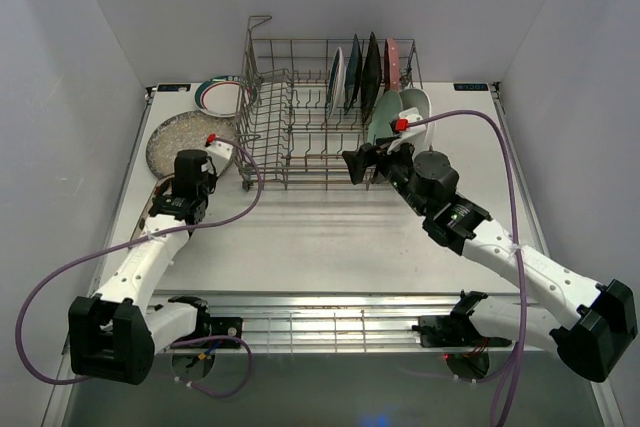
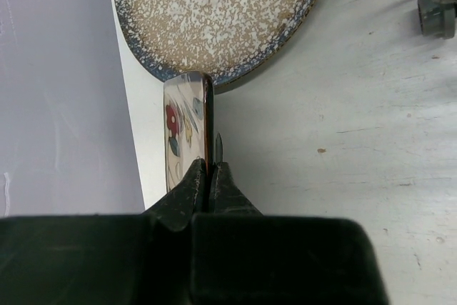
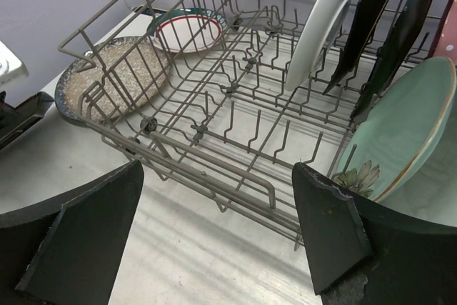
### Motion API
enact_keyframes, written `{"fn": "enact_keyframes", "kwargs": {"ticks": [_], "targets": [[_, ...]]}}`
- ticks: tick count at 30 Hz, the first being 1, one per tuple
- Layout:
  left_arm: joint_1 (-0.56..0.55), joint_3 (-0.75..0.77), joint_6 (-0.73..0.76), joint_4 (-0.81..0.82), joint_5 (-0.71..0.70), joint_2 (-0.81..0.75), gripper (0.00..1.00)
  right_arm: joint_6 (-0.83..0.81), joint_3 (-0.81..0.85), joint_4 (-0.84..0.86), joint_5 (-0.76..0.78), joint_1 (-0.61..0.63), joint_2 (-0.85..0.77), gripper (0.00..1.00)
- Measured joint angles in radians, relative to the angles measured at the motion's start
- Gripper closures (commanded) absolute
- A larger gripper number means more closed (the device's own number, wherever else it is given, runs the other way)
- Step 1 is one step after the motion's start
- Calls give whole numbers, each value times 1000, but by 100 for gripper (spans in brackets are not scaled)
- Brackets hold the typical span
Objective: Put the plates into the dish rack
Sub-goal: Pick up the plate from the corner of the board.
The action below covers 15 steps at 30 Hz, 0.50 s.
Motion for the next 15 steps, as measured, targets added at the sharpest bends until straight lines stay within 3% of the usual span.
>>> {"fn": "enact_keyframes", "kwargs": {"ticks": [15], "targets": [[-9, 163, -36, -154, 139, -56, 100, -7, 23, -3, -80, 0, 52, 10]]}}
